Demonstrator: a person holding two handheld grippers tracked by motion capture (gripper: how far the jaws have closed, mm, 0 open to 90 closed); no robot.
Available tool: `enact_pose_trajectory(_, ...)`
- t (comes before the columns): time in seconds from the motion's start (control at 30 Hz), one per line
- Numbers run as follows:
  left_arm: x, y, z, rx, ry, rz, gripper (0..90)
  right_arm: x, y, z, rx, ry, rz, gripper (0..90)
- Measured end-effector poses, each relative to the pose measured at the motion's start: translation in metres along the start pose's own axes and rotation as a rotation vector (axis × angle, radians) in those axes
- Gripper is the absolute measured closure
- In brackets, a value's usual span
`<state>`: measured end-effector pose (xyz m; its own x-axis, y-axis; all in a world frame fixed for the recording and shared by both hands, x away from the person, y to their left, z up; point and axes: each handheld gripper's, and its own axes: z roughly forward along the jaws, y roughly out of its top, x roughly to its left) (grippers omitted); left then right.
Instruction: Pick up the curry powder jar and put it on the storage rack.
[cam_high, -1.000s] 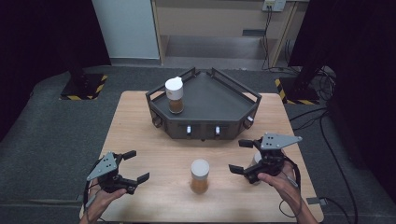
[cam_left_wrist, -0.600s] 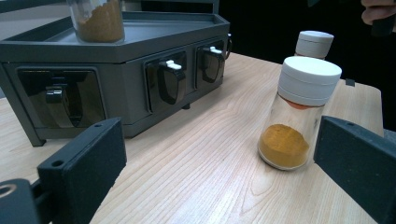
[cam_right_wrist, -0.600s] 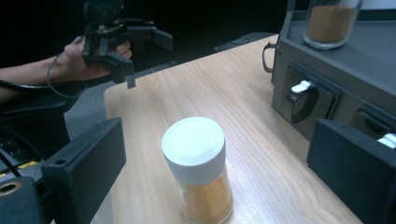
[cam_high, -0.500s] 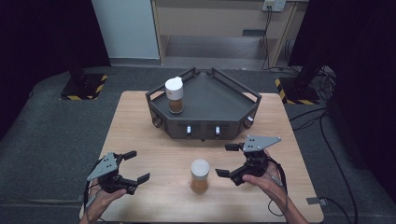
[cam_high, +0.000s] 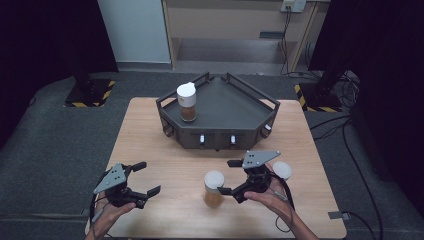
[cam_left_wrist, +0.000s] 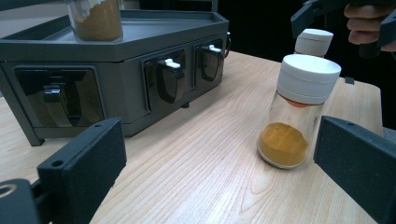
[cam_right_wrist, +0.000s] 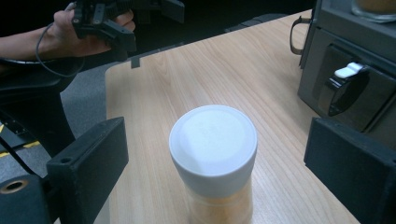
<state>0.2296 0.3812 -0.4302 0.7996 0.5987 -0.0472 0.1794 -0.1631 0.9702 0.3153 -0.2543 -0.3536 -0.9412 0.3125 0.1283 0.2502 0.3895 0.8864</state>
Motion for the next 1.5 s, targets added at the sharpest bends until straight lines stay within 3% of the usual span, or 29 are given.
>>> enact_pose_trajectory(0.8,0.000,0.000,0.000,0.000,-0.001,0.000,1.0,0.000,-0.004,0.035,0.043,0.018,-0.028,16.3)
enact_pose_trajectory(1.03,0.000,0.000,0.000,0.000,-0.001,0.000,1.0,0.003,-0.006,0.041,0.063,0.003,-0.043,22.0)
enact_pose_trajectory(1.2,0.000,0.000,0.000,0.000,-0.002,0.000,1.1,0.006,-0.008,0.042,0.067,-0.028,-0.053,32.7)
enact_pose_trajectory(1.5,0.000,0.000,0.000,0.001,-0.002,0.000,1.1,0.011,-0.005,0.042,0.079,-0.043,-0.076,33.6)
